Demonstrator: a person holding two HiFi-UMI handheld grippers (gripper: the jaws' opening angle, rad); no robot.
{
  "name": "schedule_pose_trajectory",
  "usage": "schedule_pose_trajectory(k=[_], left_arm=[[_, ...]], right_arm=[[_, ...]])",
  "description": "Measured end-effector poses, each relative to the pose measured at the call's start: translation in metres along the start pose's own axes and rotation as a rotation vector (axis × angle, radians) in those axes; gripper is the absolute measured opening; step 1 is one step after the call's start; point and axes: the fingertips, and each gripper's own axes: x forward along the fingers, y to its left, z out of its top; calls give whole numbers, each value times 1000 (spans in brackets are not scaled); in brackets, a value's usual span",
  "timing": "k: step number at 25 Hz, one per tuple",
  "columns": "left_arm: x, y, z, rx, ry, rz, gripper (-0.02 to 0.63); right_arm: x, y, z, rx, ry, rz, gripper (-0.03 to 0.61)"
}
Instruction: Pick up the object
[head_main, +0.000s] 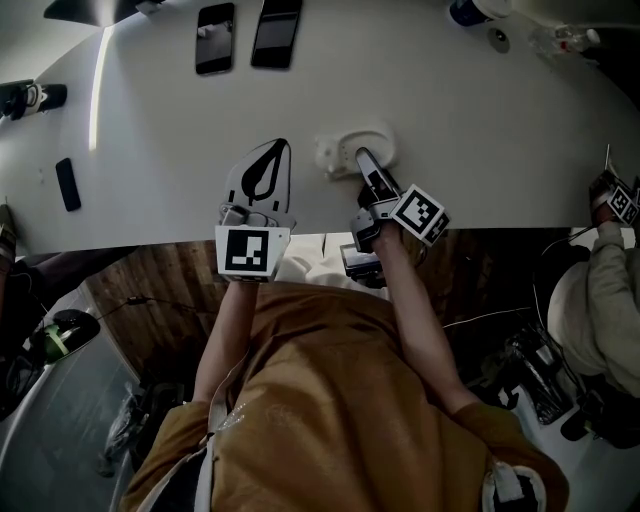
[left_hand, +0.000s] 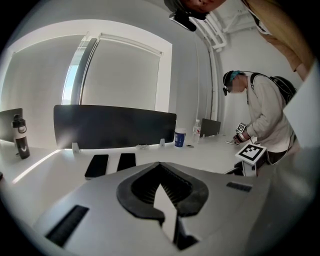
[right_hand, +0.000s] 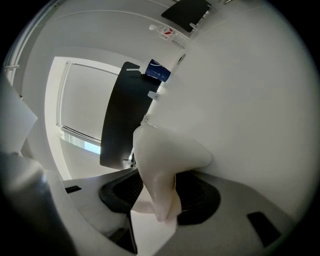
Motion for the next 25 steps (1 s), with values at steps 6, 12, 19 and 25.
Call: schedule_pose_trajectory(k=[6,12,19,25], left_arm=[[2,5,-2,-12,1,5,8],[6,6,-6,-16,7,5,8],[7,10,-5,-26,4,5,8],[4,14,-5,-27,5,12,8]], right_arm=[[3,2,-3,-30,26,7,204],[10,3,-8,-101,77,-10,202],[13,-1,-10,-116,101,-45,162],[13,2,-10,-111,103,-21,152]])
